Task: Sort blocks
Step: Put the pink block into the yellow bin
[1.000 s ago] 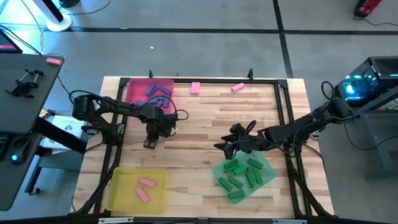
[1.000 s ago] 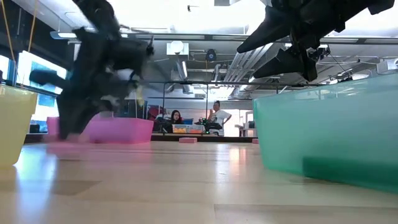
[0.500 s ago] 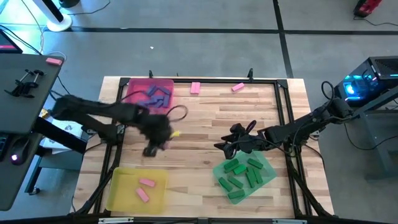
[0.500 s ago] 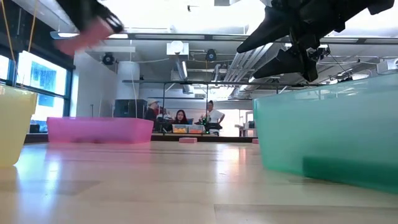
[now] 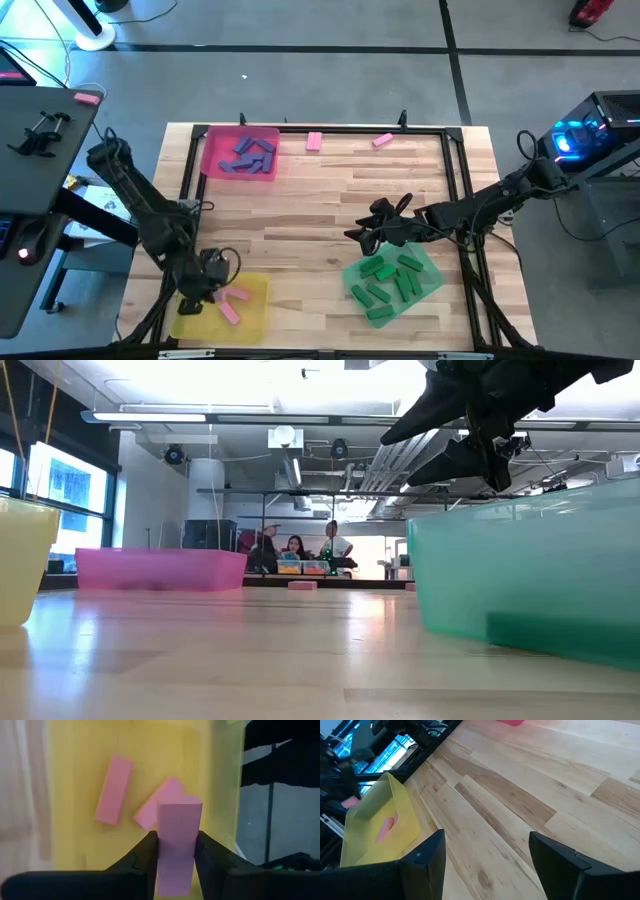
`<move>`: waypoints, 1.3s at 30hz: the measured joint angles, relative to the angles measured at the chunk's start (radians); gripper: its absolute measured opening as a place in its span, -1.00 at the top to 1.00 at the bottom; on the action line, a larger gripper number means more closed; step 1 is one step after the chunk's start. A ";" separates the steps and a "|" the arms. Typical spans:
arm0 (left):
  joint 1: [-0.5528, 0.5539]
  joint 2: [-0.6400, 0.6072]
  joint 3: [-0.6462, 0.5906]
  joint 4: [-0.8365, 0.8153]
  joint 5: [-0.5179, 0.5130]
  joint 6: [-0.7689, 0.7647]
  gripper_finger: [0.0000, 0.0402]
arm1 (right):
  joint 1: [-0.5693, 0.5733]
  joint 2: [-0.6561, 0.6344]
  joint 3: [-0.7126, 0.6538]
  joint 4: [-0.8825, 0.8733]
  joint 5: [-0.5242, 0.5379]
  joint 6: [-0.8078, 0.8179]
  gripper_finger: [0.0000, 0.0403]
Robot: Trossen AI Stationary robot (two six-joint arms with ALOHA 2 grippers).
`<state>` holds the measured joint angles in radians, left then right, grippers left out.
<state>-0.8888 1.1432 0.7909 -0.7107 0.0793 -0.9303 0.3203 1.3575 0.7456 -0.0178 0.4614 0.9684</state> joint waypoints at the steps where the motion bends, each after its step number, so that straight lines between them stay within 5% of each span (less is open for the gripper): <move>1: -0.010 0.008 -0.021 0.027 0.006 -0.030 0.51 | 0.000 0.000 0.000 0.000 0.000 0.003 -0.10; 8: 0.037 0.054 -0.046 0.007 0.134 -0.086 -0.04 | 0.000 0.000 0.000 0.027 0.000 0.059 -0.10; 15: 0.206 0.017 -0.011 -0.017 0.298 0.100 -0.31 | -0.003 0.000 0.000 0.188 0.001 0.106 -0.10; 18: 0.303 -0.028 0.021 -0.010 0.254 0.228 -0.32 | -0.022 0.000 0.000 0.317 0.001 0.108 -0.10; 22: 0.428 -0.108 0.038 0.036 0.031 0.421 -0.32 | -0.107 0.000 0.007 0.416 0.002 0.115 -0.10; 26: 0.587 -0.166 0.039 0.148 -0.217 0.593 -0.32 | -0.277 0.000 0.077 0.240 -0.012 0.156 -0.10; 29: 0.746 -0.169 0.040 0.277 -0.253 0.635 -0.33 | -0.432 0.005 0.157 0.014 -0.028 0.118 -0.05; 34: 1.006 -0.135 0.040 0.374 -0.250 0.659 -0.33 | -0.710 0.037 0.242 -0.273 -0.077 -0.080 0.40; 37: 1.138 -0.107 0.040 0.382 -0.251 0.585 -0.33 | -0.853 0.067 0.227 -0.269 -0.156 -0.213 0.86; 39: 1.208 -0.091 0.040 0.388 -0.250 0.501 -0.33 | -0.927 0.091 0.212 -0.261 -0.208 -0.257 0.92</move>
<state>0.3187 1.0520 0.8310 -0.3222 -0.1711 -0.4295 -0.6064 1.4486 0.9578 -0.2790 0.2533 0.7118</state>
